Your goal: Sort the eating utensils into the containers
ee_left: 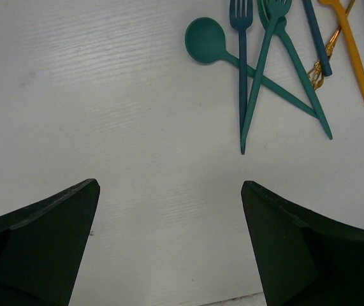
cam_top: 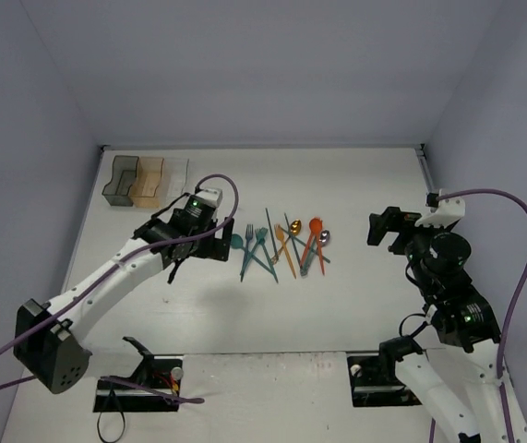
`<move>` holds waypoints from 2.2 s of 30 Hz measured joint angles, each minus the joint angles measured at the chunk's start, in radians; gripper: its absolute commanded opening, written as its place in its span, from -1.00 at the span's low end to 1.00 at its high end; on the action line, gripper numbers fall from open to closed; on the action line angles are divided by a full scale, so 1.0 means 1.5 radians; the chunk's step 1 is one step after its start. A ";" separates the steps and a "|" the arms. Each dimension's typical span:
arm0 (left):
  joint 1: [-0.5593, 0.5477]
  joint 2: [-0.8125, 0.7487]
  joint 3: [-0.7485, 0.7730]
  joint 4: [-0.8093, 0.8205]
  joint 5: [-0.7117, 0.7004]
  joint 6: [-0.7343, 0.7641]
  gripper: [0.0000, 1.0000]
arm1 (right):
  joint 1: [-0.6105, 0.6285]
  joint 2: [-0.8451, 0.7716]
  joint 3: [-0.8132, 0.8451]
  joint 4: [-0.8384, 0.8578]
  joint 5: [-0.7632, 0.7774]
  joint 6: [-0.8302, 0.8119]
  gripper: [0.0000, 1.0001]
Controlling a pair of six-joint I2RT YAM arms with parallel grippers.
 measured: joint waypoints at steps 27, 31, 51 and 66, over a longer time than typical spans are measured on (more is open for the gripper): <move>-0.029 0.322 0.004 0.217 -0.013 -0.062 0.45 | 0.000 -0.038 -0.016 -0.048 -0.117 0.019 1.00; -0.029 0.341 0.005 0.228 -0.013 -0.062 0.42 | 0.000 -0.044 -0.016 -0.051 -0.121 0.024 1.00; -0.063 0.369 -0.004 0.286 -0.025 -0.101 -0.89 | 0.000 -0.045 -0.016 -0.066 -0.121 0.027 1.00; -0.028 0.227 -0.007 0.124 -0.069 -0.091 -1.00 | 0.000 -0.031 0.000 -0.071 -0.121 0.013 1.00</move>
